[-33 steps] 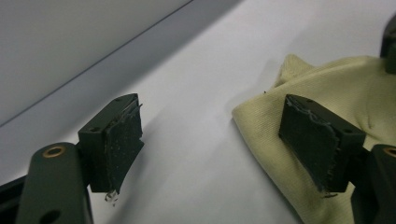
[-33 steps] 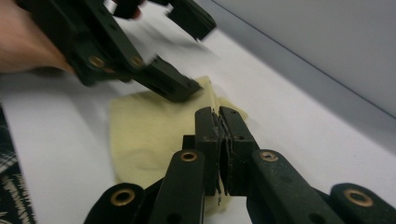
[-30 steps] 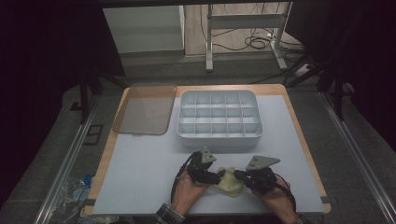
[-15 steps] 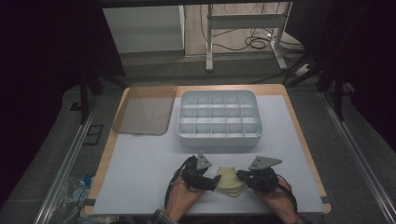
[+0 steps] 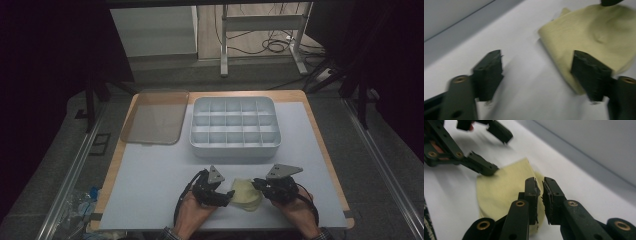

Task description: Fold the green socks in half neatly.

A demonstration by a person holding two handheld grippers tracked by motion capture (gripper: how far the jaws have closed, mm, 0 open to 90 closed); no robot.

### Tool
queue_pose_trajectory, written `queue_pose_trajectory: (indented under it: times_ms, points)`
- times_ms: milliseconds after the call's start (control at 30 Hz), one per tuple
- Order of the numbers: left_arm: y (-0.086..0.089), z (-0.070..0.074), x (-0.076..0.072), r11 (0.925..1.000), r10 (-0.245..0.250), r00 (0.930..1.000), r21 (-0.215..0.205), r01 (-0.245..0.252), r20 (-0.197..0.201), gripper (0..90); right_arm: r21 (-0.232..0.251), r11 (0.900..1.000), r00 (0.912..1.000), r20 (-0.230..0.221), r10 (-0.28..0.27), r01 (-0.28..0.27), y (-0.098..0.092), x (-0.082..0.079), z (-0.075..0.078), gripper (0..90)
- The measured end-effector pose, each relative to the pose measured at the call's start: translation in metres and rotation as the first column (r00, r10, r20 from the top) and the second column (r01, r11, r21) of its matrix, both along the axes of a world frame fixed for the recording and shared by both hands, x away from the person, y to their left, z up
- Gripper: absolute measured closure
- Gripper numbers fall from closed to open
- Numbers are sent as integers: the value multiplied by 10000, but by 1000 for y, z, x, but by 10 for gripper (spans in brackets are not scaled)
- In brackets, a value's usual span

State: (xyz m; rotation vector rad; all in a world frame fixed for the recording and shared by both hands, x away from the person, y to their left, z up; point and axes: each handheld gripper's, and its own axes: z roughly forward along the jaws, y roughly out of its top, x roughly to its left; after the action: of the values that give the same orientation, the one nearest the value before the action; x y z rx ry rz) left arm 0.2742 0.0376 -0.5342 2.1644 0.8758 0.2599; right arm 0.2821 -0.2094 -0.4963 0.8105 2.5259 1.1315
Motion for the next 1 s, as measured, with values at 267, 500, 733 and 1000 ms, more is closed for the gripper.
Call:
queue_pose_trajectory:
  times_ms: [267, 500, 733, 1000]
  points:
    - [-10, 0, 1, 9982, -595, 9977, -133, 591, -327, 564, -94, 9988, 9986, -213, 478, -480, 16, 4, -8, 855]
    - [-13, 1, 5, 9983, -521, 9947, -304, 496, -885, 622, 35, 9995, 9986, -421, 304, -303, 12, 8, -24, 890]
    - [-15, 1, 6, 9993, -144, 9920, -353, 101, -1252, 644, 231, 9993, 9988, -392, 295, -286, 9, 8, -28, 893]
    - [-17, 3, 8, 9982, -450, 9845, -471, 375, -1696, 839, 203, 9993, 9988, -367, 316, -309, 9, 6, -28, 893]
